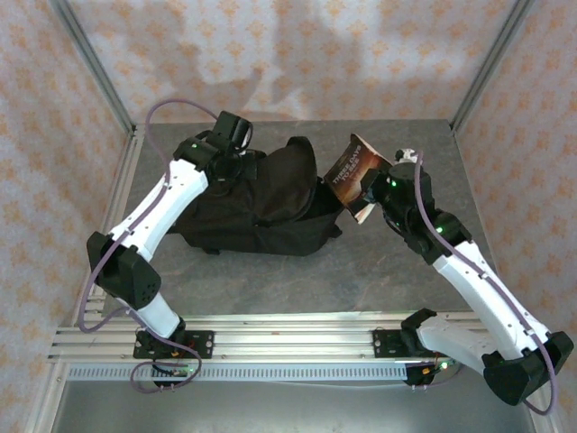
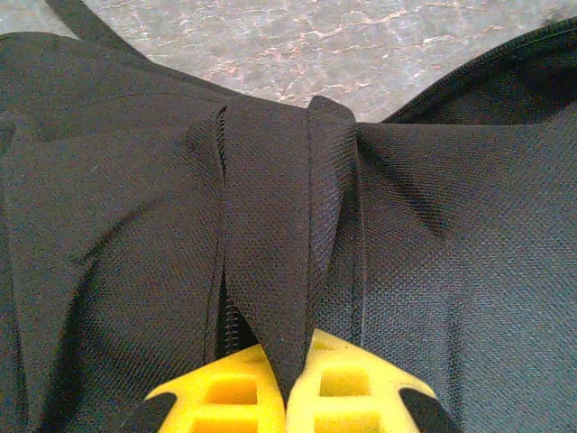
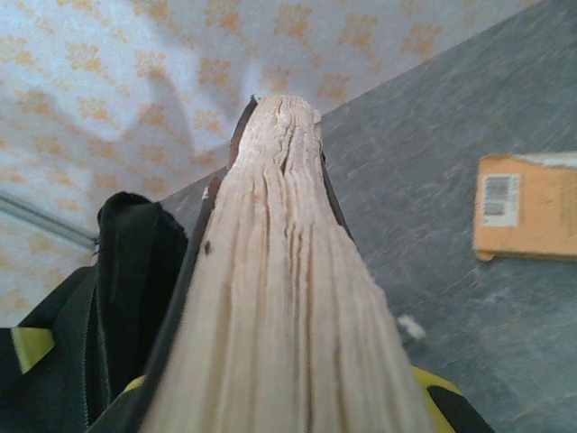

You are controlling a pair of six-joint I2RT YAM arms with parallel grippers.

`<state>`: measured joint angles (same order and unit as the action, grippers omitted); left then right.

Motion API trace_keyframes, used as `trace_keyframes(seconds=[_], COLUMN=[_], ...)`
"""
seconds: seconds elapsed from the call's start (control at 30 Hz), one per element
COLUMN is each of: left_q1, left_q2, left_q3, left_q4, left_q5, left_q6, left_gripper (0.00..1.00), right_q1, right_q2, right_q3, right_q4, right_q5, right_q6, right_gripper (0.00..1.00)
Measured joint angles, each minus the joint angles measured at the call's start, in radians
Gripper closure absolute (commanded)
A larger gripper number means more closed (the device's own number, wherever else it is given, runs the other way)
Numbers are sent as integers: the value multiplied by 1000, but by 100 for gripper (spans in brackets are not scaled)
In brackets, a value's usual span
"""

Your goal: Pack books, pencil case, and school supplies into a backpack

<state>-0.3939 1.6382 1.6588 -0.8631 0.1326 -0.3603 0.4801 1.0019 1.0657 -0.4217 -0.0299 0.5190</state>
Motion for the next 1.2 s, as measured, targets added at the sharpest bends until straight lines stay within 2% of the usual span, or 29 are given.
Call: trace_keyframes(seconds=[0.3,0.37,0.4,0.47,0.63,0.77,0.87,1.07,1.2], left_q1=[31,32,32,31,16,-12,-82,-257,-287], left_q2=[-9,-9,-8,-8,-18,-51,-37,107,195], left_q3=[-50,-50,-49,-29,30,47,114,323,361], left_q4=[77,79,78,70,64,60,54,32,-7], left_q5=[167,190,205,216,167,145,146,141,117], left_q6=[-8,-10,-9,-8,-11,-36,-42,-31,-31], left_gripper=[99,78,70,62,50,34,31,29,31], right_q1=[-69,-71,-71,-71,-73,-73,-73,-74,-74], right_q2=[165,201,218,234,237,237,237,237,237], right_q3=[-6,-10,-18,-37,-65,-68,-76,-77,-77], right_q4=[82,130,165,205,242,268,290,296,296], right_q5=[-406,-485,-524,-569,-624,-642,-652,-659,-668], right_q6=[166,209,232,267,317,332,341,346,346], right_gripper=[100,100,100,100,100,100,100,100,100])
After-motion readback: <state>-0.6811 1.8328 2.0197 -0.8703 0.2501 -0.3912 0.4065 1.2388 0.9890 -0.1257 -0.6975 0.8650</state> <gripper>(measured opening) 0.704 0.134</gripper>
